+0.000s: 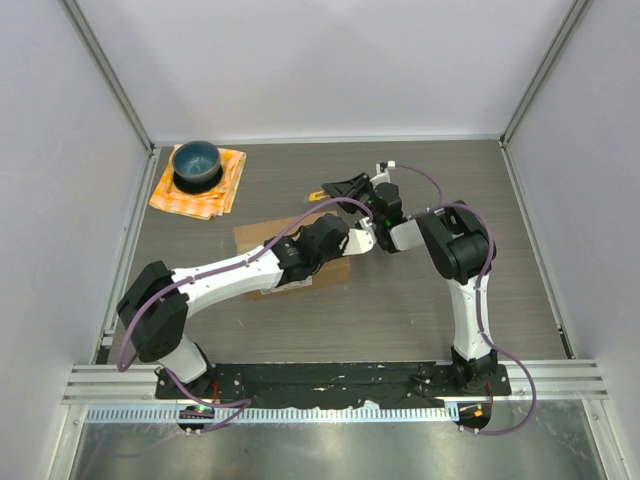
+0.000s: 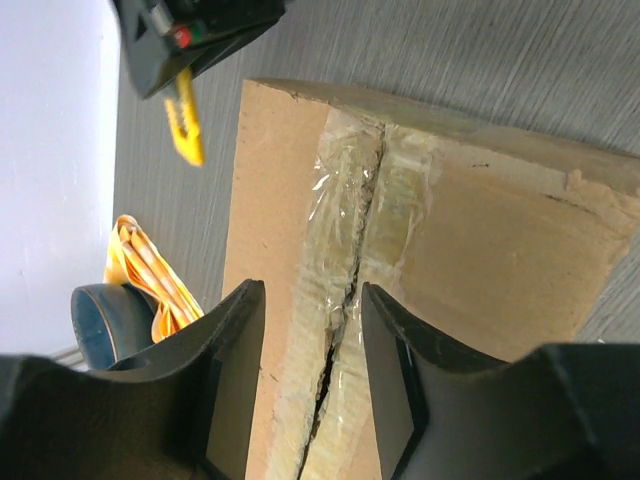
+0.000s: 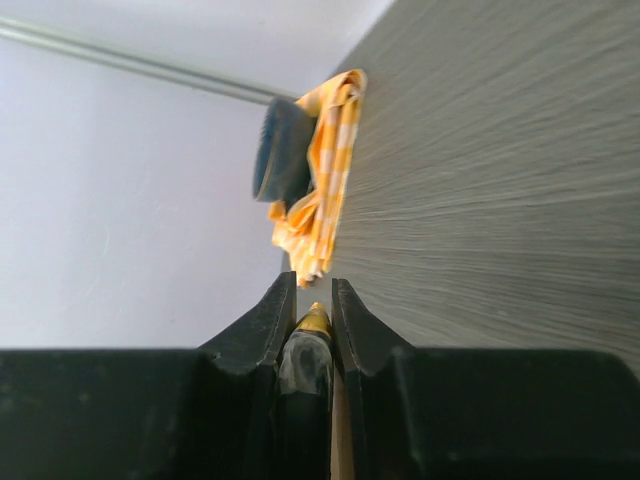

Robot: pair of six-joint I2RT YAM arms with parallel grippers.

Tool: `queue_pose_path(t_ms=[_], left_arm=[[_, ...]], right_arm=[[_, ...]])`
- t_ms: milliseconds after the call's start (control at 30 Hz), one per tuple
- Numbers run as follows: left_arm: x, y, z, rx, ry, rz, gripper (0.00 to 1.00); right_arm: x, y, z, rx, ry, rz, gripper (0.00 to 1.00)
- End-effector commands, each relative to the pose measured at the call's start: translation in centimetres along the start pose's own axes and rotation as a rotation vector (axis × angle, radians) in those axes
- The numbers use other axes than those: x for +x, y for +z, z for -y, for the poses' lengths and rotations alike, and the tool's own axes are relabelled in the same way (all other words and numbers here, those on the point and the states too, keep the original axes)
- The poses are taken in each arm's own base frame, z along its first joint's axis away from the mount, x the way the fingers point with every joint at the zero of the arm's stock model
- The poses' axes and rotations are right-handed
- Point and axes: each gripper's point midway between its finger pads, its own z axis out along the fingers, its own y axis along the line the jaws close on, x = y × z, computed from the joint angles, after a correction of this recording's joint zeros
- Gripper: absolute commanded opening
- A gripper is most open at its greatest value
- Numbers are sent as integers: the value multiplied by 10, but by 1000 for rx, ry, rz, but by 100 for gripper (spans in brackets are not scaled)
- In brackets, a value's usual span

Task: Unpack the express box
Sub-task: Adjust the express box at the center of the board.

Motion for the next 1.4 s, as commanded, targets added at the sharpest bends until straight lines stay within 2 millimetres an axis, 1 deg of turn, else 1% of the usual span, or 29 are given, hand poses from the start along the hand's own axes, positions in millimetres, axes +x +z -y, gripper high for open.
queue_pose_path(t_ms=[0, 100, 167, 200, 233, 300, 367, 433, 467, 600, 733, 767, 800, 833, 867, 900, 933, 967, 1000, 1033, 1067, 1100, 1167, 1200, 1267, 1300, 1333, 1367], left_arm=[[-7, 11, -12, -60, -27, 41, 48], [-1, 19, -15, -68, -41, 30, 50], [1, 21, -20, -80, -51, 27, 51], [1, 22, -21, -82, -48, 30, 51], [2, 23, -21, -87, -44, 28, 51], [0, 26, -23, -99, -28, 34, 52], [0, 28, -25, -120, -20, 36, 52], [2, 32, -23, -119, -14, 32, 52], [2, 33, -21, -113, -15, 34, 52], [6, 33, -13, -81, -22, 25, 52], [13, 21, -4, -31, -31, 39, 53], [10, 12, -9, -37, -40, 57, 54], [12, 9, -8, -28, -43, 51, 55], [6, 4, -14, -29, -75, 54, 56], [14, -1, -10, 2, -70, 12, 56], [13, -5, -10, 18, -77, 5, 56], [7, -10, -10, 39, -93, 23, 56], [12, -15, -6, 71, -98, 1, 64], [8, -20, -8, 81, -109, 7, 72], [13, -23, -2, 114, -106, -14, 80], [14, -24, 0, 125, -109, -16, 100], [18, -24, 4, 134, -105, -25, 100], [22, -19, 4, 114, -100, -35, 100], [27, -15, 7, 107, -89, -49, 100], [26, -11, -1, 57, -89, -43, 100], [27, -9, -1, 46, -76, -41, 100], [22, -8, -6, 24, -80, -20, 100], [21, -7, -10, 5, -78, -18, 100]], right_arm=[[0, 6, -46, -158, -39, -15, 1], [14, 5, -44, -156, -45, -48, 1], [24, 4, -36, -140, -42, -68, 1], [31, 4, -36, -141, -39, -82, 1], [37, 4, -30, -132, -27, -94, 1], [45, 3, -29, -141, -19, -106, 1], [57, 0, -27, -141, -14, -129, 1], [67, -4, -25, -138, -12, -150, 1], [67, -6, -28, -146, -11, -149, 1], [73, -15, -23, -135, -3, -153, 1], [75, -20, -17, -121, -3, -152, 1], [75, -20, -16, -118, -4, -150, 1], [75, -20, -15, -118, -2, -150, 1], [75, -20, -15, -117, -2, -150, 1], [75, -20, -14, -117, -2, -150, 1], [75, -20, -15, -119, -1, -149, 1], [74, -20, -16, -122, -2, -148, 1], [74, -20, -17, -122, -3, -148, 1], [74, -20, -17, -122, -5, -148, 1], [73, -20, -19, -125, -9, -146, 1], [72, -20, -19, -125, -10, -145, 1], [72, -20, -19, -125, -10, -144, 1], [72, -20, -20, -127, -11, -141, 1], [72, -20, -20, -127, -9, -142, 1], [71, -22, -21, -132, -8, -140, 1], [72, -22, -20, -128, -10, -141, 1], [72, -23, -19, -127, -8, -142, 1], [72, -24, -19, -125, -6, -141, 1]])
